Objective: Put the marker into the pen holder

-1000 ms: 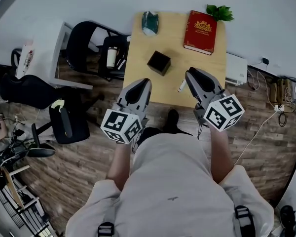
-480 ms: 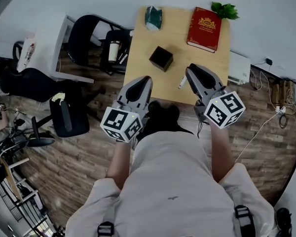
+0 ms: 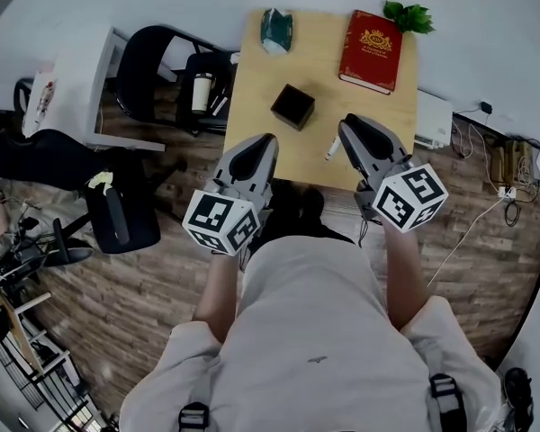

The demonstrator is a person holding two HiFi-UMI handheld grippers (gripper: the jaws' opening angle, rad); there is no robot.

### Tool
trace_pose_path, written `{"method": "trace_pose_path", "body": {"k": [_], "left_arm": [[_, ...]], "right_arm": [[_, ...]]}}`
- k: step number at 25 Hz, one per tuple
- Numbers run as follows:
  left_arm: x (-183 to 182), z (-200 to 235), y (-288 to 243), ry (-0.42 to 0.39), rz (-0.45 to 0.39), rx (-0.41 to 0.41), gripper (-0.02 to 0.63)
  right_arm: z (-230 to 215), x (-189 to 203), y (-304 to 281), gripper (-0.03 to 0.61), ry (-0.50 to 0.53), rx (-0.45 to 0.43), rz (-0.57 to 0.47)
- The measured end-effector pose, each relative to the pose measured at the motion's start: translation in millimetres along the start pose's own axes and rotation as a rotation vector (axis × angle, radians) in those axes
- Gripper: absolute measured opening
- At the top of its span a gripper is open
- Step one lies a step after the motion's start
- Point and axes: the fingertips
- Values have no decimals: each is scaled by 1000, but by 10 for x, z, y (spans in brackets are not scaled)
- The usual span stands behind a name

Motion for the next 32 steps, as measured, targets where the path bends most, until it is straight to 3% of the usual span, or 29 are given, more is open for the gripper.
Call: {"method": "trace_pose_path", "body": {"k": [16, 32], "left_arm": [[-125, 578, -263, -23, 56, 91, 14], [-38, 988, -462, 1, 103, 233, 14]], "right_arm": [[-98, -130, -598, 66, -14, 97, 15], [-130, 26, -1102, 66, -11, 200, 44]]}}
Point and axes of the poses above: the fingertips, and each gripper's own axes: y backward along the fingers, z to its left, x out of its underside, and after that the axes turned 2 degrees about x, right-handed
